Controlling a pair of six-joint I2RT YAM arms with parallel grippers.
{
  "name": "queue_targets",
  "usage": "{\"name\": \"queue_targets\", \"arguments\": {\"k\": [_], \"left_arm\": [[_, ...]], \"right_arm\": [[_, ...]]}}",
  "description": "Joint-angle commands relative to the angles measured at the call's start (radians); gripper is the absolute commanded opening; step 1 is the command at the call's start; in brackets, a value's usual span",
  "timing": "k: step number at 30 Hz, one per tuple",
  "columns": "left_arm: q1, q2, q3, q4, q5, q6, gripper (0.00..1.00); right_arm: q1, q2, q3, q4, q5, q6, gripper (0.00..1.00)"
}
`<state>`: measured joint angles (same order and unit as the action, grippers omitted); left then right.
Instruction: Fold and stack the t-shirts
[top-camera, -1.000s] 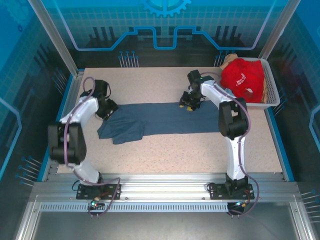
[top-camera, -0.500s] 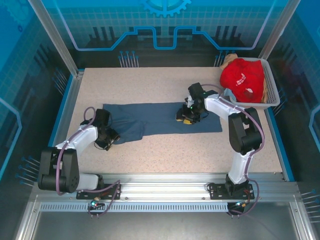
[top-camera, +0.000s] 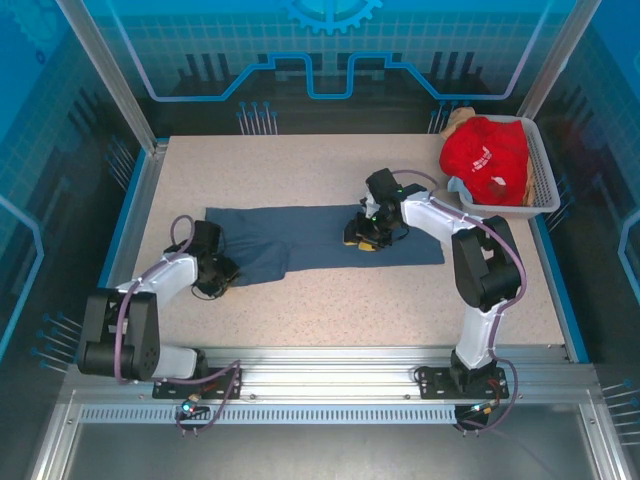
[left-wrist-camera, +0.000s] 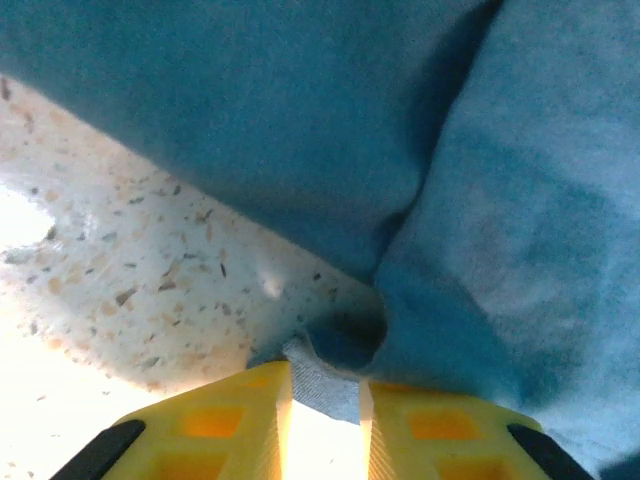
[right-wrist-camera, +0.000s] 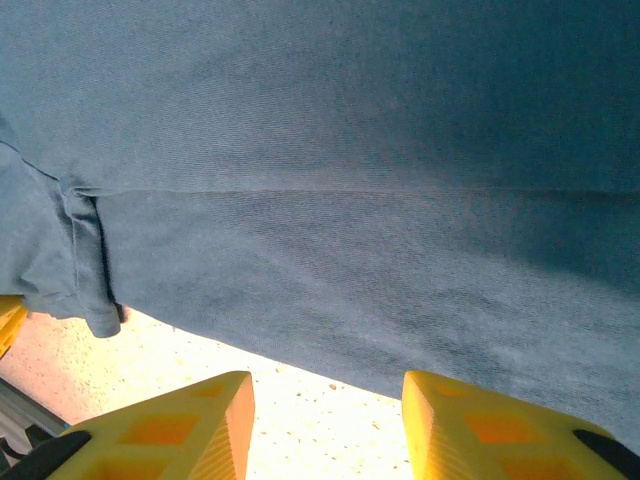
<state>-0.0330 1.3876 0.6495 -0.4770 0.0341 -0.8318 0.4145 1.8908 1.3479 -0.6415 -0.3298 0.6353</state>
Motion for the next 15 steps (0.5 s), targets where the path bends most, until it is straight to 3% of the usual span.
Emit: {"name": "queue_targets", "arguments": {"k": [1,7,15], "left_arm": [[-0.001,0.032,0.017,0.013,0.0,0.034,0.17],[-0.02,-0.053,0.025,-0.057,-0.006,0.01,0.0],[-0.045,-0.21,-0.002,-0.205,0.054,-0.1,0.0]], "right_arm": [[0.01,-0.036,-0.013,-0.001,0.0,0.012,0.44],[0.01,-0.057,-0.02,-0.006,0.013,0.015,0.44],[0.004,-0.063,-0.023,-0.011,0.017,0.012,0.43]]}}
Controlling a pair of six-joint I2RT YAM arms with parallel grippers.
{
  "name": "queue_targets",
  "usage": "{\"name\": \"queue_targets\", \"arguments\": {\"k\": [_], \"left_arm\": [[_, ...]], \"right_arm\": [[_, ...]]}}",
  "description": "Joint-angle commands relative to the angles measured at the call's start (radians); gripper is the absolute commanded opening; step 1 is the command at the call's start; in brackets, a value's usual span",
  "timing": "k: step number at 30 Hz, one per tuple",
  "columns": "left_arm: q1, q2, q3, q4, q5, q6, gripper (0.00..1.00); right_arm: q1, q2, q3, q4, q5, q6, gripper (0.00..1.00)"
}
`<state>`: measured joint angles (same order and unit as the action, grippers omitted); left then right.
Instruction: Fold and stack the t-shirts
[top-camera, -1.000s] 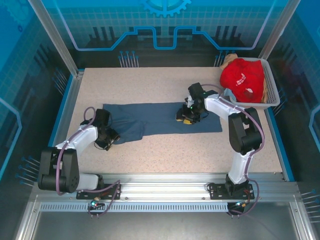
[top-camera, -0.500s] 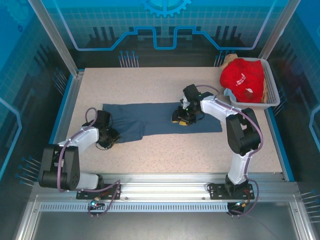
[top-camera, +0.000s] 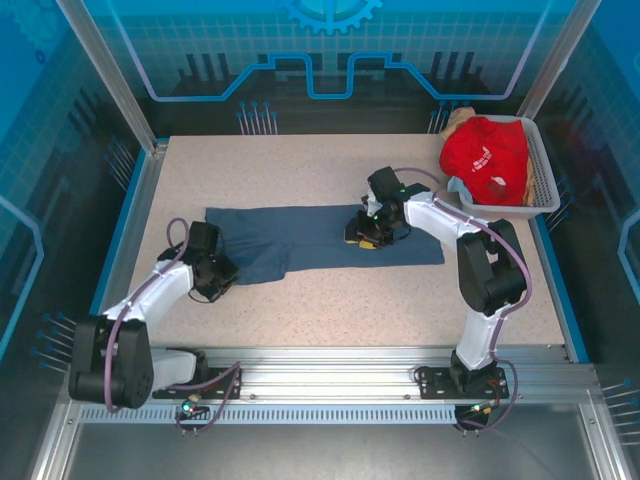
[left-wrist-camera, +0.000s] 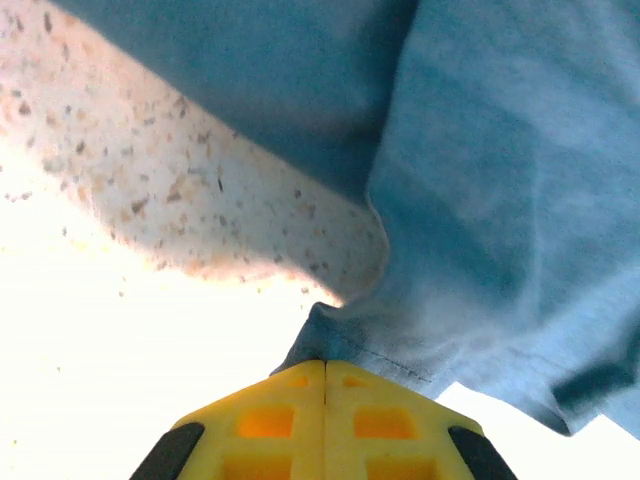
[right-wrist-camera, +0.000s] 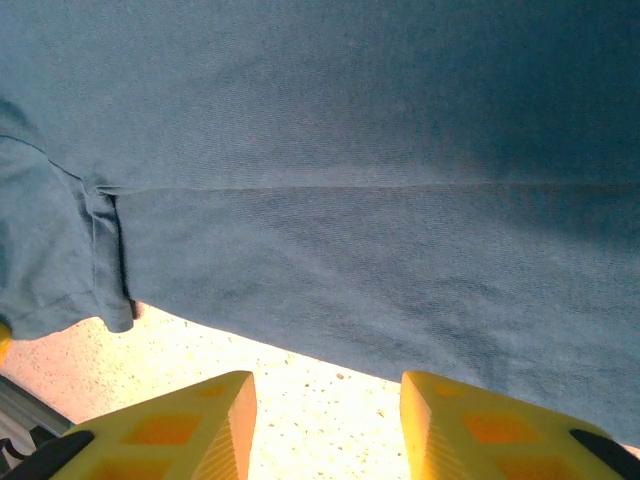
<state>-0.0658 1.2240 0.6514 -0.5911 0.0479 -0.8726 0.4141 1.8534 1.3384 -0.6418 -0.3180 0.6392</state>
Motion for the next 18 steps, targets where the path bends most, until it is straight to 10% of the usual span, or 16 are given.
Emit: {"name": "queue_targets", "arguments": {"k": [1,18], "left_arm": [[-0.013,-0.062,-0.008,-0.1,0.049,-0.071,0.0],[-0.027,-0.033,-0.059,-0.05,0.234,-0.08,0.06]], "right_arm": [[0.004,-0.024,-0.013,-0.011,0.005,0.007,0.43],[0.0,-0.016,-0.008,-0.028,0.012,-0.003,0.42]]}}
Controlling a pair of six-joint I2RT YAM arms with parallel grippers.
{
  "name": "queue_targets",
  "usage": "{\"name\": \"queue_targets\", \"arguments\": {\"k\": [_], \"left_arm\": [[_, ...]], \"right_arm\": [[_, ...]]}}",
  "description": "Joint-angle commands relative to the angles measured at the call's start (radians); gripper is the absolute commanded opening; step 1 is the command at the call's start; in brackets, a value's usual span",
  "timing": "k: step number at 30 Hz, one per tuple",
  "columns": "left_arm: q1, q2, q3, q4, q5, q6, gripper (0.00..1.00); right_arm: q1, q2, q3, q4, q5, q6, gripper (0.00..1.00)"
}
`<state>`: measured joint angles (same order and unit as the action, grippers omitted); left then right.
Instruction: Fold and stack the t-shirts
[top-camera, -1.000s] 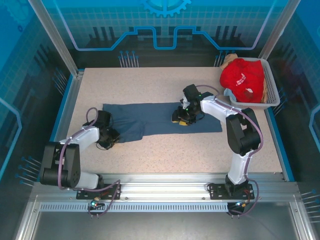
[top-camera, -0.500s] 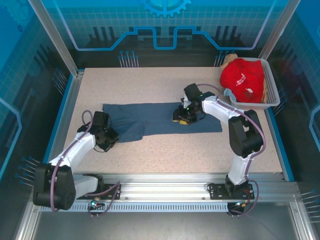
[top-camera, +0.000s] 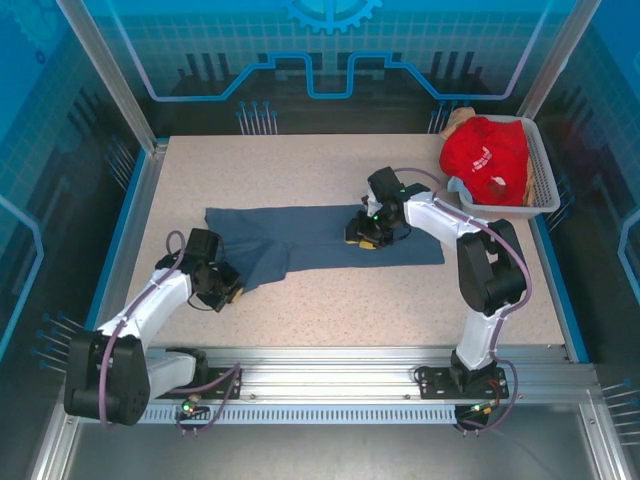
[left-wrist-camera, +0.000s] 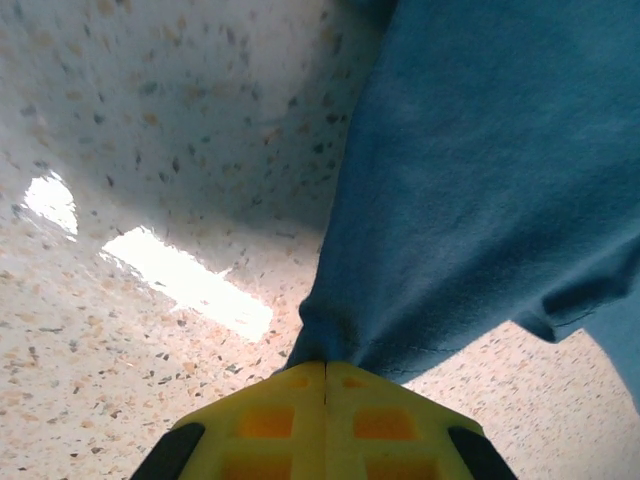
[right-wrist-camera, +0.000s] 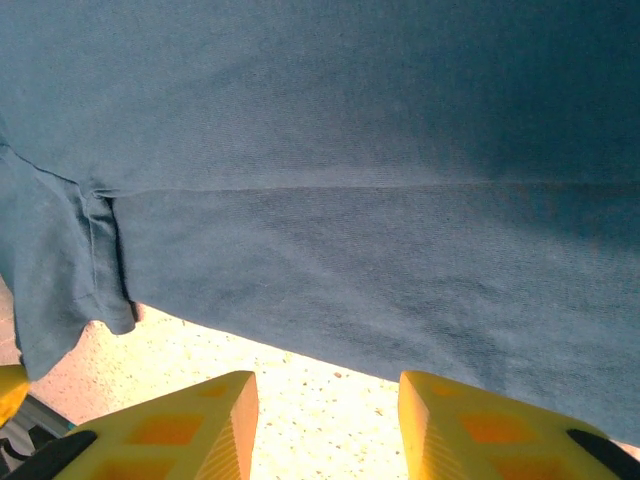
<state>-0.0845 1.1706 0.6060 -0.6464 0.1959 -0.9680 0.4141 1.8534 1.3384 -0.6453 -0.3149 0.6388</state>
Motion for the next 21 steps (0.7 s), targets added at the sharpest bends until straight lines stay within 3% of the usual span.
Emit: {"name": "queue_targets", "arguments": {"k": [1,4,6,9,12,15,21], "left_arm": [[-0.008,0.026,-0.001,-0.002,0.092,0.031,0.1],[0.011,0.033,0.062,-0.055,0.069,0.082,0.39],[0.052,0.027,0.101,-0.071,0.038,0.102,0.5],[0.14,0.028,0.14,-0.043,0.009,0.125,0.5],[0.211,0.086,0.185,0.008,-0.036,0.19,0.43],[0.247,0.186,0.231,0.062,-0.046,0.271,0.35],[0.276,0.339,0.293,0.114,-0.039,0.338,0.34]], "right_arm": [[-0.001,-0.016,-0.01,-0.023,0.01,-0.002,0.42],[-0.006,-0.02,-0.011,-0.019,0.012,0.001,0.42],[-0.009,-0.028,-0.015,-0.008,0.013,0.002,0.43],[-0.012,-0.046,-0.022,0.019,0.006,0.007,0.43],[-0.009,-0.084,-0.054,0.1,-0.041,0.006,0.44],[0.0,-0.148,-0.104,0.222,-0.105,0.008,0.45],[0.008,-0.201,-0.155,0.303,-0.133,0.037,0.46]]}}
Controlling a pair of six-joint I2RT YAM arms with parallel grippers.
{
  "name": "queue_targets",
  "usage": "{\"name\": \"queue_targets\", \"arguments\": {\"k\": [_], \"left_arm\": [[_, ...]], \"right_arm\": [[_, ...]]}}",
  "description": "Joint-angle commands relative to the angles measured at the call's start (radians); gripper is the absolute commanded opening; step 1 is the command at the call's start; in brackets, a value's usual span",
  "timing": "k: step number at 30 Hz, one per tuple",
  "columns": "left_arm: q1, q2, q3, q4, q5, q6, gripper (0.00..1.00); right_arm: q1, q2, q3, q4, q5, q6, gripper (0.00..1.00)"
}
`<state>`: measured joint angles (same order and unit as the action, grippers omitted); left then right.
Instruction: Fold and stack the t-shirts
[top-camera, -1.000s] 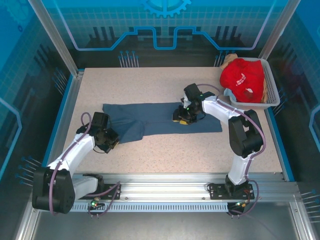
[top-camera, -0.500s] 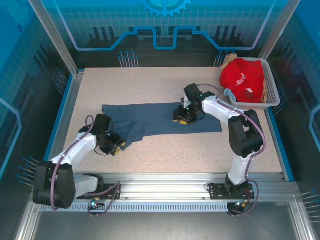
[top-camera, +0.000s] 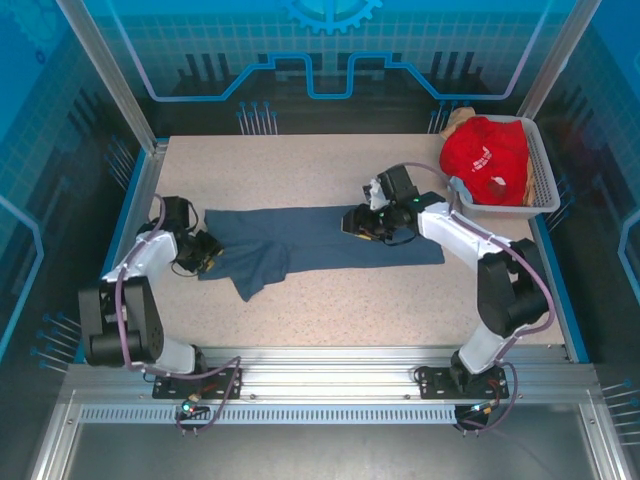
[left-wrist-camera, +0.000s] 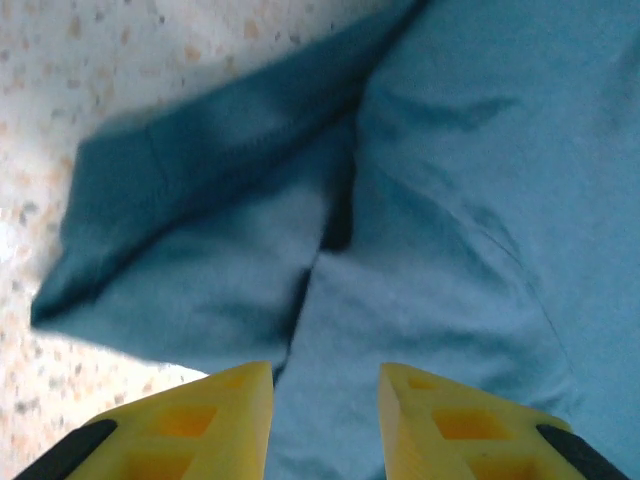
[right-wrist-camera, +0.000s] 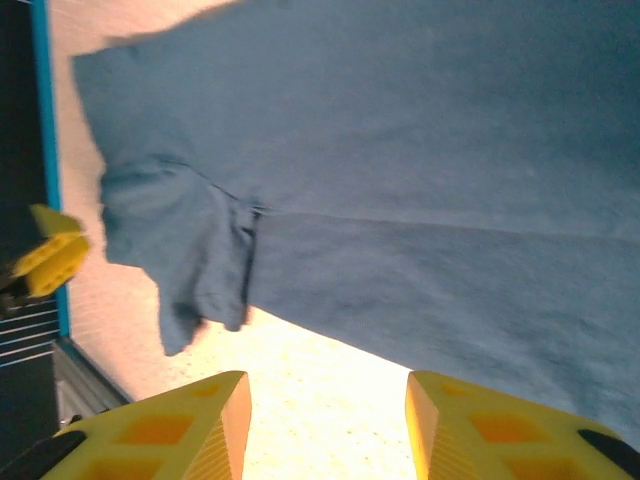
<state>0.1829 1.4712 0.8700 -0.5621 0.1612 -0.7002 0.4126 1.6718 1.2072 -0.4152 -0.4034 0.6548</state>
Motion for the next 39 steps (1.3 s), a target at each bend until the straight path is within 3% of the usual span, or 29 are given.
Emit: {"name": "queue_targets", "arguments": {"k": [1,10,27,31,39], "left_arm": [[0.009,0.06,0.034,0.042,0.005,0.073,0.33],[-0.006,0.159,0.036,0.114,0.015,0.113,0.31],[-0.054,0.173,0.062,0.08,-0.015,0.096,0.21],[-0.053,0.125,0.064,0.044,-0.098,0.124,0.34],[-0.043,0.165,0.097,0.1,-0.081,0.211,0.35]], "right_arm": [[0.009,-0.017,-0.027,0.073,-0.044,0.024,0.46],[0.009,0.006,-0.012,0.049,-0.041,0.026,0.46],[0.003,0.022,-0.009,0.026,-0.028,0.025,0.46],[0.002,0.019,-0.016,0.026,-0.031,0.025,0.46],[0.0,0.015,-0.022,0.018,-0.037,0.017,0.46]]}}
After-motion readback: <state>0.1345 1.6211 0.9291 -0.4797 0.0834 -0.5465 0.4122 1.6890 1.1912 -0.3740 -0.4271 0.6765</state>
